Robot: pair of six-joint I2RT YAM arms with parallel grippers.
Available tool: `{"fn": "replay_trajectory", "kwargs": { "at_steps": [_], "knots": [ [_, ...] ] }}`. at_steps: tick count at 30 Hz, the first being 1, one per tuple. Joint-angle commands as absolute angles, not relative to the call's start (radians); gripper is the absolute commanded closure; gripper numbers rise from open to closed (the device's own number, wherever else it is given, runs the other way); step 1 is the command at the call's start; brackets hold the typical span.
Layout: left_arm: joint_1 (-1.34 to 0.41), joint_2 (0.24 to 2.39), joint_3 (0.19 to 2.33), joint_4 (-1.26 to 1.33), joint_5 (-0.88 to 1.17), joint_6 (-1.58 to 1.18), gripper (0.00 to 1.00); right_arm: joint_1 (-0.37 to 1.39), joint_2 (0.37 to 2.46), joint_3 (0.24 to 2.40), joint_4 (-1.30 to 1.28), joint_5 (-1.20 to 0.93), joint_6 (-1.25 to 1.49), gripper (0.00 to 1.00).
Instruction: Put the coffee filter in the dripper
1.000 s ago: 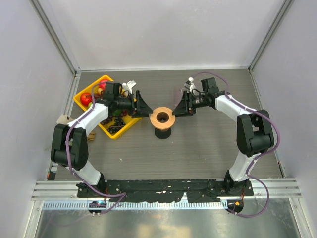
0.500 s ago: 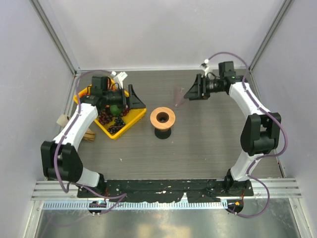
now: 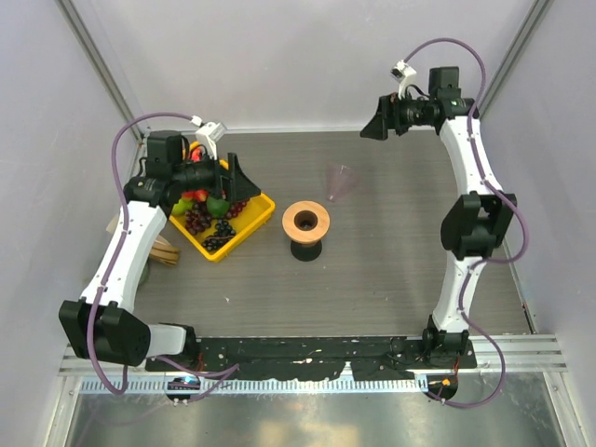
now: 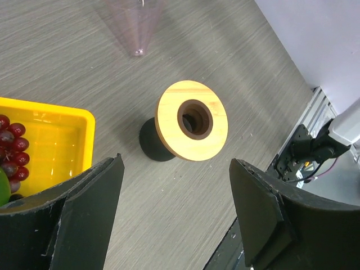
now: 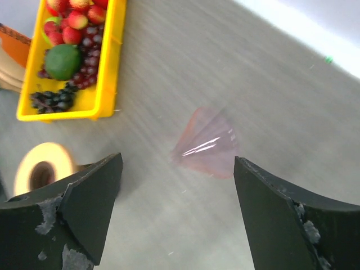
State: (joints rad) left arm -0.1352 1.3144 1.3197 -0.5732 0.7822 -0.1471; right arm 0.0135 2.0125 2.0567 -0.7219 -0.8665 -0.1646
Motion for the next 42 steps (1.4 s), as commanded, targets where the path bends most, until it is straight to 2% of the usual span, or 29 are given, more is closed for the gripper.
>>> {"fn": "replay_trajectory", "kwargs": {
  "at_steps": [1,3,8,15,23,27,32,40,41,42],
  "knots": [
    [-0.129,1.299,1.338,-0.597,0.802,-0.11,0.15,0.035,2.21,2.35,-0.945,-0.879,-0.475,0.13],
    [-0.127,1.293,1.335,-0.603,0.798,-0.11,0.15,0.049,2.255,2.402,-0.983,-0.865,-0.535,0.11],
    [-0.126,1.261,1.295,-0.606,0.782,-0.113,0.16,0.09,2.257,2.281,-0.954,-0.801,-0.695,0.04],
    [-0.126,1.243,1.258,-0.592,0.781,-0.137,0.16,0.121,2.309,2.229,-0.879,-0.755,-0.693,0.04],
    [-0.126,1.25,1.266,-0.594,0.776,-0.14,0.16,0.141,2.355,2.22,-0.919,-0.741,-0.742,0.09],
    [-0.124,1.252,1.266,-0.594,0.765,-0.146,0.17,0.15,2.335,2.162,-0.93,-0.756,-0.77,0.18],
    [-0.123,1.253,1.264,-0.595,0.765,-0.149,0.17,0.152,2.327,2.129,-0.969,-0.788,-0.828,0.37],
    [-0.11,1.252,1.275,-0.598,0.759,-0.175,0.17,0.153,2.301,2.14,-1.023,-0.827,-0.86,0.75],
    [-0.107,1.252,1.279,-0.6,0.755,-0.182,0.17,0.153,2.283,2.143,-1.028,-0.827,-0.862,0.85],
    [-0.104,1.255,1.287,-0.606,0.749,-0.189,0.17,0.153,2.257,2.146,-1.029,-0.828,-0.865,0.9]
  ]
}}
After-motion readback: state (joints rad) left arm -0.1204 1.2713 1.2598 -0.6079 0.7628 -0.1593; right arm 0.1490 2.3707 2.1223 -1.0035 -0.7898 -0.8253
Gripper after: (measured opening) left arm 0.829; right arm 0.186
